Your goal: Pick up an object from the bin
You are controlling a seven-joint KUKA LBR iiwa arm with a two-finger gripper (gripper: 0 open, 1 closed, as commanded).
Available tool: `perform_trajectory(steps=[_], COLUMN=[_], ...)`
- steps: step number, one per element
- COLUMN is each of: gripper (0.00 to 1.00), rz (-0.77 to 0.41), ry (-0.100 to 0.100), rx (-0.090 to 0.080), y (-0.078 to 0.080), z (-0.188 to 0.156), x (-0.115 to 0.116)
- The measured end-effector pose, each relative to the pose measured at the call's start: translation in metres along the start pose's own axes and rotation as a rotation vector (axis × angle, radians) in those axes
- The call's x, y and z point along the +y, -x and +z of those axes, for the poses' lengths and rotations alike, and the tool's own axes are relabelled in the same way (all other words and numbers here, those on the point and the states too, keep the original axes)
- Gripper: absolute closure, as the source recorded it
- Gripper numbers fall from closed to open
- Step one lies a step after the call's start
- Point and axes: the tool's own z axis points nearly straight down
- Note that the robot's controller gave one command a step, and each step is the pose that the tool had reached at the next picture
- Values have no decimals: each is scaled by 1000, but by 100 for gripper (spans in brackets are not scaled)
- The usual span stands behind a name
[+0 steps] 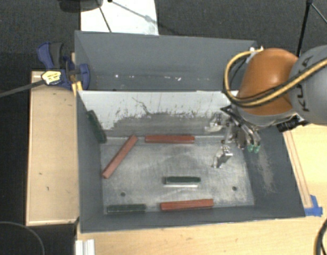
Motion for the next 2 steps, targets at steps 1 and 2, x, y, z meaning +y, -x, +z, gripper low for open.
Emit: perform_trajectory(steps=[1,2], gripper=[0,0], rz=[14,-11], ry=[1,0], rx=[-1,7], y=[-40,-52], z=[86,25], x=[66,63])
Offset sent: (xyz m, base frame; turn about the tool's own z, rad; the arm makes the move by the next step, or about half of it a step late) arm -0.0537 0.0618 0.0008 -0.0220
